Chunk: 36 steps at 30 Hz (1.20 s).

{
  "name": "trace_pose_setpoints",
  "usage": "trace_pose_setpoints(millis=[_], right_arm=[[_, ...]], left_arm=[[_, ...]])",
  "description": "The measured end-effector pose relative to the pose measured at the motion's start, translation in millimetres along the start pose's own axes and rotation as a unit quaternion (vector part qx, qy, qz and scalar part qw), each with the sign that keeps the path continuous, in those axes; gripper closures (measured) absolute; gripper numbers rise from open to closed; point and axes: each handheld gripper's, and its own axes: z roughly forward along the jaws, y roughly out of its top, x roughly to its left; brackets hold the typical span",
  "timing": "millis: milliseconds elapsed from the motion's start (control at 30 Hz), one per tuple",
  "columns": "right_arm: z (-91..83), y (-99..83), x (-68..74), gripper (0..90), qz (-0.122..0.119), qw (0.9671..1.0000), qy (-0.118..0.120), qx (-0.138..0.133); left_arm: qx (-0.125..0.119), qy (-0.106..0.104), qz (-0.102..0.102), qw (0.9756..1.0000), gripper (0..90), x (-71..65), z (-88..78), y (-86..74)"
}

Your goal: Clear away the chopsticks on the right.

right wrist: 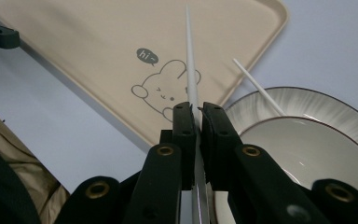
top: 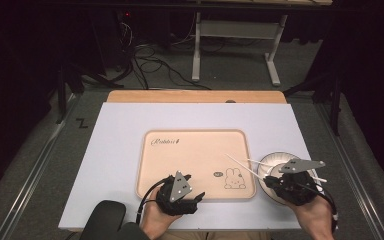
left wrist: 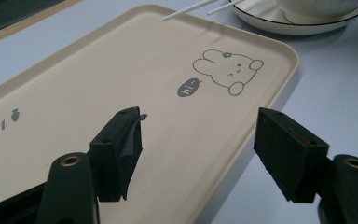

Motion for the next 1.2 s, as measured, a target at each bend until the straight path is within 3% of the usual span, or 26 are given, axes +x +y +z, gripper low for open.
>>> trace_pose_setpoints(millis=[233,533,1200], right_arm=[[31.2,11.8,17.5,86.0,-0.011,0.9998,-0.003,0.018],[62.2,21.0,27.2,85.9,-0.023,0.9984,-0.003,0.052],[115.5,36.9,28.3,85.7,-0.015,0.9948,-0.012,0.100]], left_arm=[[0.000,0.005,0.001,1.0000,32.7,1.5,-2.9,1.1],[-0.005,0.013,-0.002,0.9999,32.7,3.4,-8.0,1.6],[-0.016,0.050,-0.005,0.9986,32.9,8.3,-23.2,-2.0]])
